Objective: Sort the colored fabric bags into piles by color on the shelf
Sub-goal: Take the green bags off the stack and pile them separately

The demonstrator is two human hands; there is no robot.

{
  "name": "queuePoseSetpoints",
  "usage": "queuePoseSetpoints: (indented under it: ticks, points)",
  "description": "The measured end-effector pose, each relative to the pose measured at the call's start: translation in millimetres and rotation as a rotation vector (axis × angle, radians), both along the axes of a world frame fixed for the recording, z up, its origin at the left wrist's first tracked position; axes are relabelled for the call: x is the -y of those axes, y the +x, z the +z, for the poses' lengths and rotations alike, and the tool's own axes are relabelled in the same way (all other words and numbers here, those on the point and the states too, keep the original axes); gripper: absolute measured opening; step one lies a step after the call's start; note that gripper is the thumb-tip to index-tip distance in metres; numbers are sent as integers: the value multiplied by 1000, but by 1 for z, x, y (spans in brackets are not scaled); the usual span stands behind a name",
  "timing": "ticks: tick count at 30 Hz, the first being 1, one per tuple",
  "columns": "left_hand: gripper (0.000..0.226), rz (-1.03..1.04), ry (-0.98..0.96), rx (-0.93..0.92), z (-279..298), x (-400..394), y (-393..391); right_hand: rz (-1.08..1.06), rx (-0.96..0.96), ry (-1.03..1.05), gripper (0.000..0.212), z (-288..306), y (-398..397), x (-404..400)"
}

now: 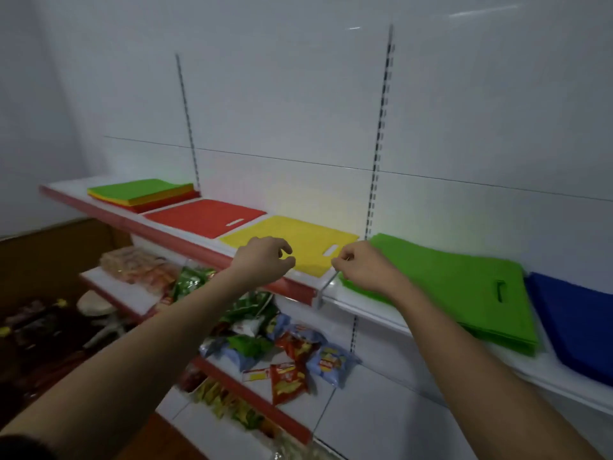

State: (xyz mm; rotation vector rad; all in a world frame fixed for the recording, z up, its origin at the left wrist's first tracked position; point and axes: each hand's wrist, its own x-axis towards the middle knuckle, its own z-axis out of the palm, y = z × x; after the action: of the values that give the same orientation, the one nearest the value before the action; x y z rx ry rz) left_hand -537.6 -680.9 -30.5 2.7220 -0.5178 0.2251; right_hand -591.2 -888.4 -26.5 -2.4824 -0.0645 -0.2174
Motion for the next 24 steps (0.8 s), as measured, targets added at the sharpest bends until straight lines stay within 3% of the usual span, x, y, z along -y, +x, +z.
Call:
queuePoseSetpoints:
  ticks: [5, 10, 16, 24]
  points:
    - [23, 229, -25, 12, 9, -98, -17, 244, -30, -66, 36, 6, 25, -108]
    - [27, 398, -16, -20, 8, -198, -24, 429, -37, -145, 39, 18, 45, -219]
    - [20, 508, -96, -68, 7, -330, -18, 502, -39, -249, 46, 19, 75, -356]
    - [21, 617, -74, -59, -13, -474, -6, 566, 29, -218, 36, 4, 113, -510]
